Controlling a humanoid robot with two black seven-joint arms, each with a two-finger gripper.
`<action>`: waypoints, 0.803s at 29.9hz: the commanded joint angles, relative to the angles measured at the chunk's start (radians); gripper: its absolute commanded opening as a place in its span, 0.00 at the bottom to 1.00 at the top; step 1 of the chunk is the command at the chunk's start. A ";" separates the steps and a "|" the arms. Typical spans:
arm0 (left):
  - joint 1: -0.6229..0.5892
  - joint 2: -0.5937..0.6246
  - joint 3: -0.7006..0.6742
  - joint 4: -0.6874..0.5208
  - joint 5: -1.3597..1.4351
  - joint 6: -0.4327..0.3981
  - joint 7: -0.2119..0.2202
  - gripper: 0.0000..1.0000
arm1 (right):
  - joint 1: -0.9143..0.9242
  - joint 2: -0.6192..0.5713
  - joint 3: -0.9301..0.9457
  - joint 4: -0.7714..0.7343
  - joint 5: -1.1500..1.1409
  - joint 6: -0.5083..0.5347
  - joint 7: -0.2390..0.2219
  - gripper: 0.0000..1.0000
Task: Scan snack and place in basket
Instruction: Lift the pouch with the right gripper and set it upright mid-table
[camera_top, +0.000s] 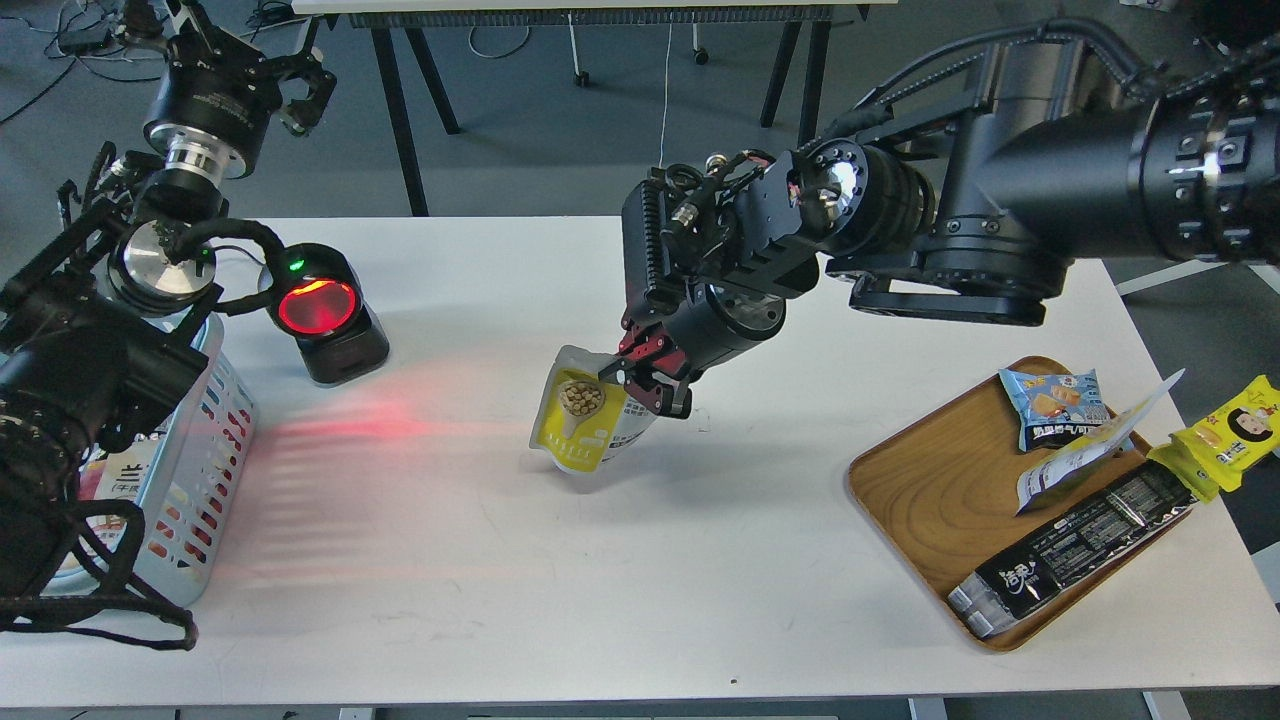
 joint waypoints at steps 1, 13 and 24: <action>-0.001 0.000 0.001 0.000 0.000 0.000 0.001 1.00 | -0.011 0.000 0.001 -0.022 0.000 0.000 0.000 0.00; -0.001 0.000 0.001 0.000 0.000 0.000 0.001 1.00 | -0.042 0.000 0.000 -0.042 0.000 0.000 0.000 0.04; -0.008 0.012 0.001 -0.001 -0.001 0.000 0.001 1.00 | -0.044 0.000 0.001 -0.040 -0.001 0.000 0.000 0.16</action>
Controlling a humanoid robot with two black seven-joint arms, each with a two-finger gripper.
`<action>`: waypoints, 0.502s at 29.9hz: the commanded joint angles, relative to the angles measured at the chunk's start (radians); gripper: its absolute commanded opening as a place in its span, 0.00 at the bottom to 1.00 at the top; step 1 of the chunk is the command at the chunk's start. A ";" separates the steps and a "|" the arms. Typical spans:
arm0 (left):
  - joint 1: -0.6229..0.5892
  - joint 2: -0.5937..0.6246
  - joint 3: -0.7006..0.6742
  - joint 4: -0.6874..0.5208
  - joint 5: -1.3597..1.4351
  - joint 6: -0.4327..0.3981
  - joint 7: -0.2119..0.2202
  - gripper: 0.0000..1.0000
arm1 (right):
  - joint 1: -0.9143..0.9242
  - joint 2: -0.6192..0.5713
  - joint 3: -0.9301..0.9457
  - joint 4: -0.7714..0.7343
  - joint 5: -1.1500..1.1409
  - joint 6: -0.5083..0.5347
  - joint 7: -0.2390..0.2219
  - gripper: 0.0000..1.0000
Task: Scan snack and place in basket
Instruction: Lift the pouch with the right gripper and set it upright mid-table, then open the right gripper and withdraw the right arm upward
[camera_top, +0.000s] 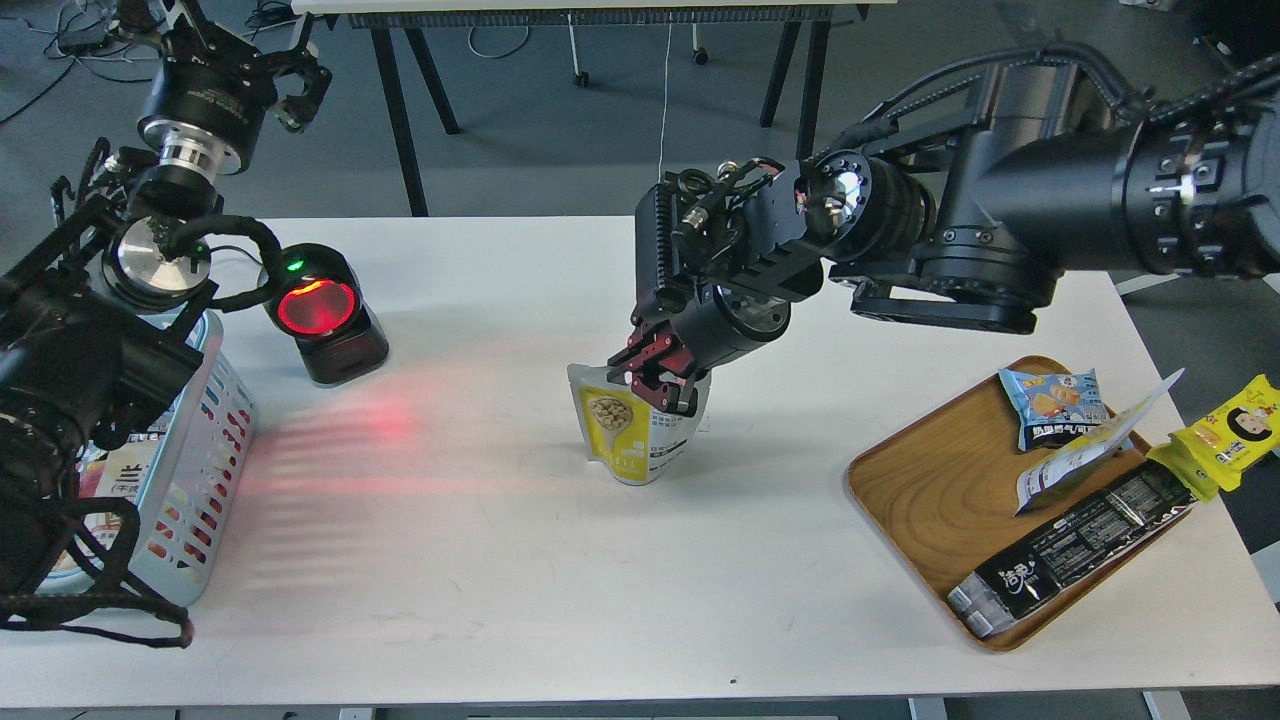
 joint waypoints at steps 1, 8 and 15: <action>-0.002 0.002 0.001 0.000 0.000 0.000 0.001 1.00 | 0.001 0.000 0.001 0.000 0.000 0.000 0.000 0.17; 0.001 0.016 0.002 0.000 0.000 0.000 0.001 1.00 | 0.047 -0.047 0.086 0.046 0.038 -0.008 0.000 0.47; -0.009 0.033 0.002 -0.005 0.002 0.000 0.006 1.00 | 0.144 -0.256 0.144 0.190 0.150 -0.003 0.000 0.77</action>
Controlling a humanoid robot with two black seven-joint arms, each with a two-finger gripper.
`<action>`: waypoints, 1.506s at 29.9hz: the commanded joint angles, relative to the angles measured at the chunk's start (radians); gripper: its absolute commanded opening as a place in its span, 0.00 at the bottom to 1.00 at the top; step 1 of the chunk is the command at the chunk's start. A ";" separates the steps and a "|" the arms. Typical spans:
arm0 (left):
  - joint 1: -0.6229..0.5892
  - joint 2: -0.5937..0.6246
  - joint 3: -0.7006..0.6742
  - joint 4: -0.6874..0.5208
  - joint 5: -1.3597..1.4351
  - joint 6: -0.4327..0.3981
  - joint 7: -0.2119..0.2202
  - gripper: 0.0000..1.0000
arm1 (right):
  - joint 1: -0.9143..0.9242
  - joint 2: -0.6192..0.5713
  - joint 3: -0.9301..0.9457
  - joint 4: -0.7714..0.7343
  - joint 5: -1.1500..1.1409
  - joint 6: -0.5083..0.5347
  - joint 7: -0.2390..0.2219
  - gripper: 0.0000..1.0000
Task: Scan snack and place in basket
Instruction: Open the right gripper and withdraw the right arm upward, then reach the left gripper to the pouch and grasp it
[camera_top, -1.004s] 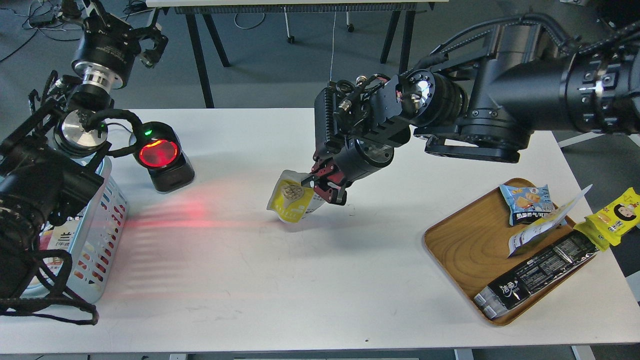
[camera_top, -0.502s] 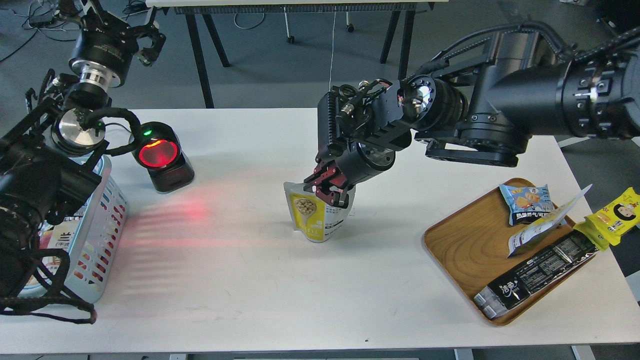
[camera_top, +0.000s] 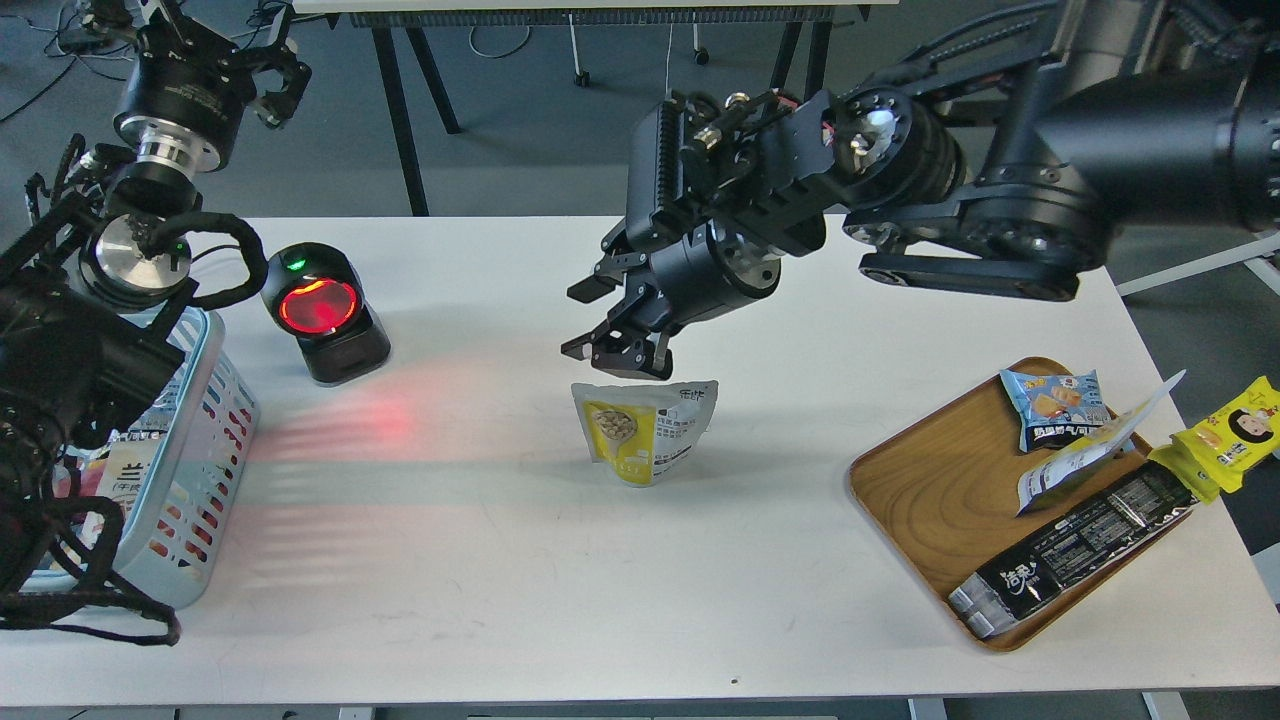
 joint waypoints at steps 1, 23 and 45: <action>-0.011 0.008 0.002 -0.006 0.002 0.000 0.002 1.00 | 0.052 -0.124 0.009 0.073 0.073 0.002 0.000 0.83; -0.273 0.051 0.263 -0.093 0.504 0.000 0.007 0.99 | -0.545 -0.649 0.562 -0.068 0.735 0.101 0.000 0.99; -0.244 0.212 0.394 -0.998 1.805 0.000 -0.010 0.94 | -0.927 -0.477 0.853 -0.497 1.556 0.363 0.000 0.99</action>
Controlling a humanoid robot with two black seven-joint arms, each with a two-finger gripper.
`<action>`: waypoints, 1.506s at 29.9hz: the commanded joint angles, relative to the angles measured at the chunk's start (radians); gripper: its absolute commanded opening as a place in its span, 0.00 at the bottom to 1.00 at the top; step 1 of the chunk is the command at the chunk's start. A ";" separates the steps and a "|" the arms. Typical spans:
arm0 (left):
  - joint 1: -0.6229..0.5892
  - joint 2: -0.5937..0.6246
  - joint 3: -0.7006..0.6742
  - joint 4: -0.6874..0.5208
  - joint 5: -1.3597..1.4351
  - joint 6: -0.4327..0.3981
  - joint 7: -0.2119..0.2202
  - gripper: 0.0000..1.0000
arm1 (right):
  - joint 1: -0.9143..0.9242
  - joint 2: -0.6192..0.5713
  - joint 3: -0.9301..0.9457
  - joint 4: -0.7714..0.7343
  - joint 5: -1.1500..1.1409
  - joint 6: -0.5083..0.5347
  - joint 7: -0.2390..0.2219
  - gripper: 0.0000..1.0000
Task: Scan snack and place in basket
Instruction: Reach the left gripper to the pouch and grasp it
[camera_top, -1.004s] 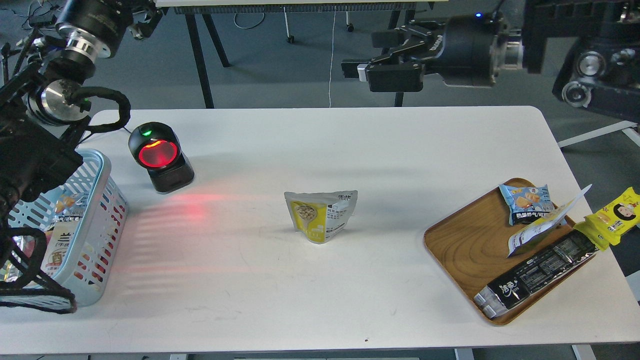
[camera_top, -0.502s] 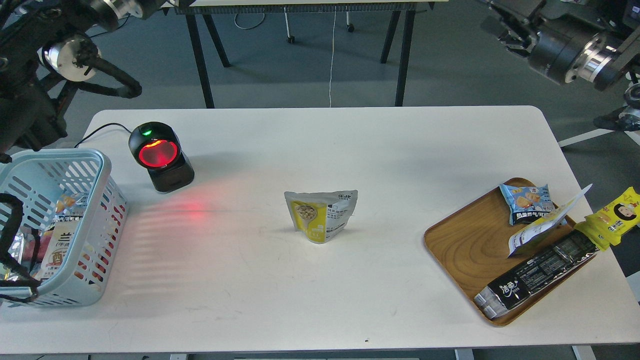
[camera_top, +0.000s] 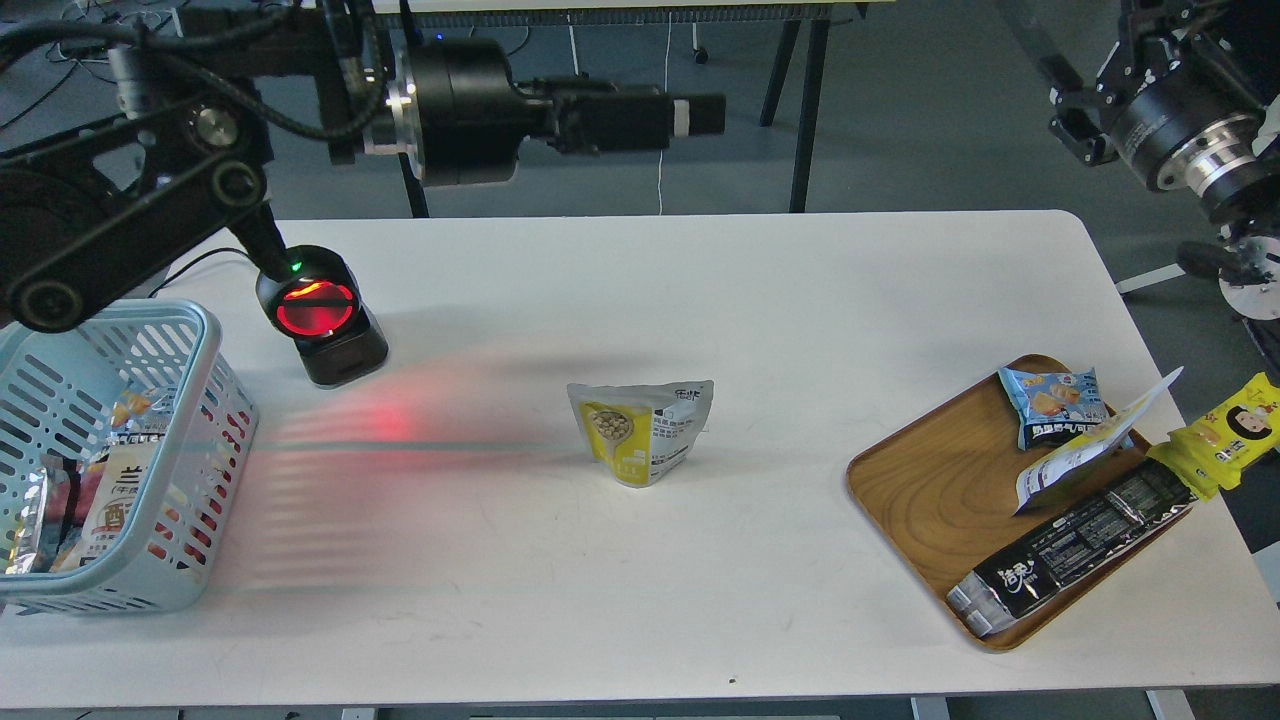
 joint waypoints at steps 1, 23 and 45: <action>0.016 -0.015 0.056 -0.040 0.202 0.000 -0.001 0.94 | -0.067 0.074 0.051 -0.125 0.078 0.104 0.000 0.99; 0.215 -0.104 0.070 -0.127 0.745 0.000 0.007 0.91 | -0.181 0.289 0.504 -0.357 0.088 0.267 -0.164 0.99; 0.255 -0.127 0.108 -0.024 0.745 0.000 0.002 0.44 | -0.154 0.291 0.504 -0.351 0.086 0.268 -0.157 0.99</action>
